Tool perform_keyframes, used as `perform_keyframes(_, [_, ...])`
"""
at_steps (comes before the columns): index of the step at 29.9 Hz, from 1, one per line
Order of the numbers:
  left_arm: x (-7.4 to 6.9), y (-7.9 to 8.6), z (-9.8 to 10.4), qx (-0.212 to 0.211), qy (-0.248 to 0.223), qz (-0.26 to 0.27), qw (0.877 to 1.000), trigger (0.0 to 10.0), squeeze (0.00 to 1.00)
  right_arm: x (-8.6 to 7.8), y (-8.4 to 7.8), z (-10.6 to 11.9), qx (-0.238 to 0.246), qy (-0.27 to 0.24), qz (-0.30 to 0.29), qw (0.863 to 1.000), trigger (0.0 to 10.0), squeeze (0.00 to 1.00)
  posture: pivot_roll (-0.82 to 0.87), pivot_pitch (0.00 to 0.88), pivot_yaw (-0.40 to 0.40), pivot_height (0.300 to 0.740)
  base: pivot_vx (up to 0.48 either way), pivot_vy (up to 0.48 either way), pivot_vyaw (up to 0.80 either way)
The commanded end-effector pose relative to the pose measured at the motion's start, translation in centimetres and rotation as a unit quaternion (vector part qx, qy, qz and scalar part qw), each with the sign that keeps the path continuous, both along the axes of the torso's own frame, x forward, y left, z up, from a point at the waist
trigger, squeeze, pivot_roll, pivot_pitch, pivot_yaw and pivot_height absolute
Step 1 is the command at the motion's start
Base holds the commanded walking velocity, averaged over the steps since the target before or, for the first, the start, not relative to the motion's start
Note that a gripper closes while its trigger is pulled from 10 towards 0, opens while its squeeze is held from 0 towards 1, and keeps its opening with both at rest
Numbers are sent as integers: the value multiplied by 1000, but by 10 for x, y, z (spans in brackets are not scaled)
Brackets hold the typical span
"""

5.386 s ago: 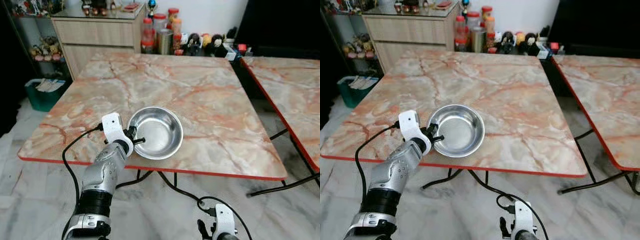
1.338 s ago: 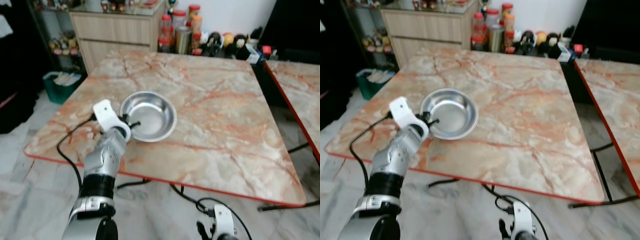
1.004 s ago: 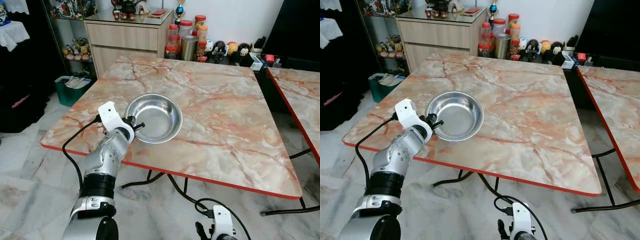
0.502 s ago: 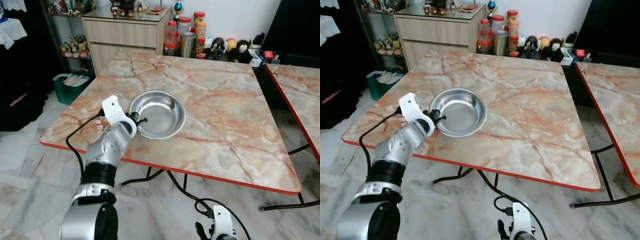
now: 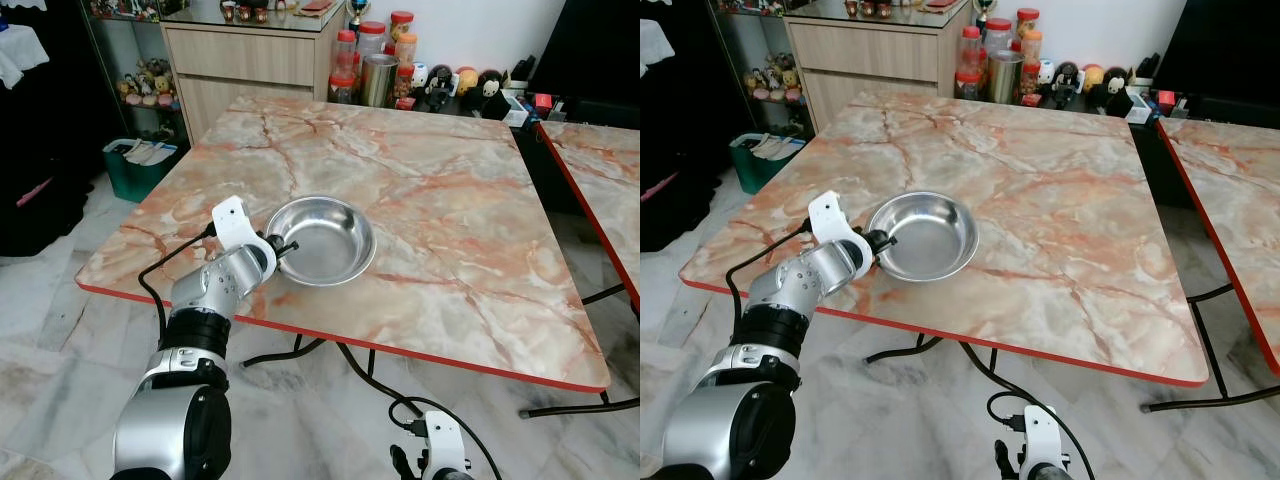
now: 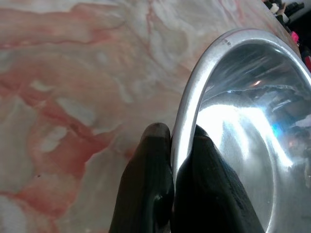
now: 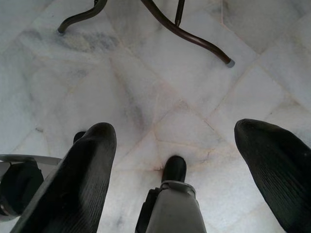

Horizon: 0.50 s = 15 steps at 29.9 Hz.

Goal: Setting the table

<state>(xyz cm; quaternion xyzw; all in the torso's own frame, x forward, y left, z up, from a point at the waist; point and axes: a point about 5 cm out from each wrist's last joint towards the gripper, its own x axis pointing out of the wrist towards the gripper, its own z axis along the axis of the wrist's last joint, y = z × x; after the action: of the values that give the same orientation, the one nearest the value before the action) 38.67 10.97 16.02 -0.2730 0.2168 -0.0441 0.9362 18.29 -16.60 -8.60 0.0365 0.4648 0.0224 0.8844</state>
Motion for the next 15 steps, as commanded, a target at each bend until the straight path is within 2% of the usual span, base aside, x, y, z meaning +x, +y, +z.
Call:
perform_keyframes(1, [3, -5, 5, 22, 1, -14, 1000, 10000, 0, 1, -1, 1, 0, -2, 2, 1000, 10000, 0, 102, 0, -22, 740, 0, 0, 0])
perform_keyframes(6, [3, -9, 3, 35, 16, -29, 999, 10000, 0, 1, -1, 1, 0, -2, 2, 1000, 10000, 0, 104, 0, -21, 740, 0, 0, 0])
perform_keyframes(10, [-1, -6, -3, 68, 13, -49, 996, 10000, 0, 0, -1, 0, 0, -1, 3, 1000, 10000, 0, 106, 0, -21, 740, 0, 0, 0])
perform_keyframes(15, [-5, -1, -13, 65, 23, -41, 997, 10000, 0, 0, -1, 0, -1, 0, 3, 1000, 10000, 0, 101, 0, -18, 740, 0, 0, 0])
